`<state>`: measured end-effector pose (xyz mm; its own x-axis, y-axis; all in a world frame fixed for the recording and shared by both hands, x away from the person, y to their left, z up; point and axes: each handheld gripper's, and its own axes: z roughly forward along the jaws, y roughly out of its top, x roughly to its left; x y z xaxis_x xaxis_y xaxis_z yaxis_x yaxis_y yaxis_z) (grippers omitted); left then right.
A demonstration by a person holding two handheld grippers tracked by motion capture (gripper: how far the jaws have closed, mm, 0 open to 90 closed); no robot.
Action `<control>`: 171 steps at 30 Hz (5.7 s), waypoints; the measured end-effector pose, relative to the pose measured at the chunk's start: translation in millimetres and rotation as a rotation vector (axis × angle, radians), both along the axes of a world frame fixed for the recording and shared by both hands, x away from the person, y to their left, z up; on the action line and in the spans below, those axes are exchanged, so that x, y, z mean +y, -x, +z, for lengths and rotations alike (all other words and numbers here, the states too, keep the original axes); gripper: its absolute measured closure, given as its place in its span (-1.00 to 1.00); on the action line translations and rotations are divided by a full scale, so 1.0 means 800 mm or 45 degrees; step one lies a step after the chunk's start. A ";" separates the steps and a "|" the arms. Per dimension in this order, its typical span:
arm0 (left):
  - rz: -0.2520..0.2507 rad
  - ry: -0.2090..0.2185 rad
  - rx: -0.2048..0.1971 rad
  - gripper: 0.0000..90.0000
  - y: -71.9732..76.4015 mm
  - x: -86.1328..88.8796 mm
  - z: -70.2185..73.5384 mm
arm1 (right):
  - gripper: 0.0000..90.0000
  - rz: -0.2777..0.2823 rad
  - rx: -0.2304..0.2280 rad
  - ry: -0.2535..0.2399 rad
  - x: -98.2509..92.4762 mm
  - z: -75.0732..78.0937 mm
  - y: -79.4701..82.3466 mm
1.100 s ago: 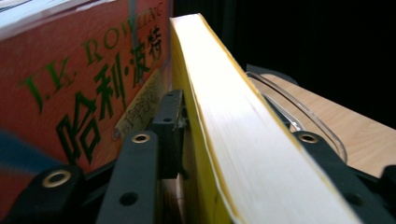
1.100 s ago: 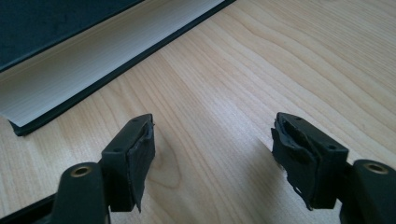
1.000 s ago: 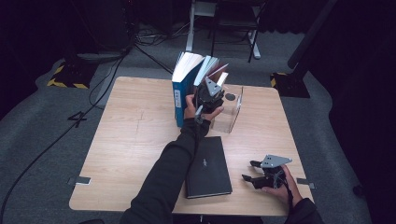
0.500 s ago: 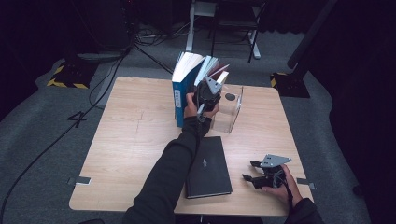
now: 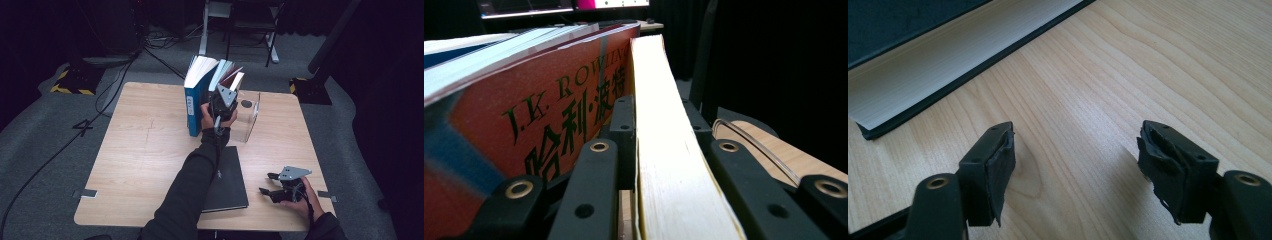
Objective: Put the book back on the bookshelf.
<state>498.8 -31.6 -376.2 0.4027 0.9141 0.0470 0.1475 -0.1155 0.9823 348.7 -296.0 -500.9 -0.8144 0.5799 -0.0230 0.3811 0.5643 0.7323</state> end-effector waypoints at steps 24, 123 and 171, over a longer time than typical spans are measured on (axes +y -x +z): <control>-0.256 -0.073 0.028 -0.09 0.032 0.020 -0.009 | -0.32 -0.014 0.004 -0.001 -0.006 0.001 0.000; -0.847 -0.509 0.571 -0.27 0.230 0.200 -0.145 | -0.36 0.140 -0.003 0.043 0.024 0.003 0.016; -0.868 -0.508 0.626 -0.55 0.235 0.215 -0.161 | -0.40 0.348 -0.050 -0.017 0.090 0.006 0.030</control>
<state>311.1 140.5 -504.6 0.9050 0.4253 -0.0116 0.3126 -0.6463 0.6961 324.4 -223.7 -495.7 -0.9394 0.3390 -0.0513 0.1873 0.6327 0.7514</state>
